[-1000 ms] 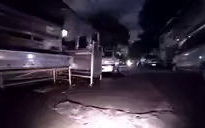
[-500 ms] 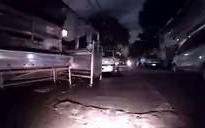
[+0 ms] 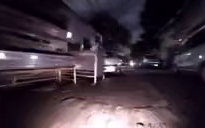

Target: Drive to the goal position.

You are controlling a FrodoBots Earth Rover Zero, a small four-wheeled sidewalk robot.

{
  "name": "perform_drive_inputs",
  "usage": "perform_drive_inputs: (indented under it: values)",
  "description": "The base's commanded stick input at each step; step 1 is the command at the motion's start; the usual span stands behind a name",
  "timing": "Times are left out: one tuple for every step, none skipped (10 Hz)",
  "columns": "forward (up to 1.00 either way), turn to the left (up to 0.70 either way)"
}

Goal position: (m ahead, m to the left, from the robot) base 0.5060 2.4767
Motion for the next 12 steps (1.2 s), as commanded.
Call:
perform_drive_inputs:
  values:
    - [-0.5, 0.27]
    - [-0.5, 0.27]
    - [-0.5, 0.27]
    - [-0.5, 0.27]
    - [-0.5, 0.27]
    - [-0.5, 0.27]
    - [-0.5, 0.27]
    - [-0.5, 0.27]
    - [-0.5, 0.27]
    - [-0.5, 0.27]
    - [-0.5, 0.27]
    - [-0.5, 0.27]
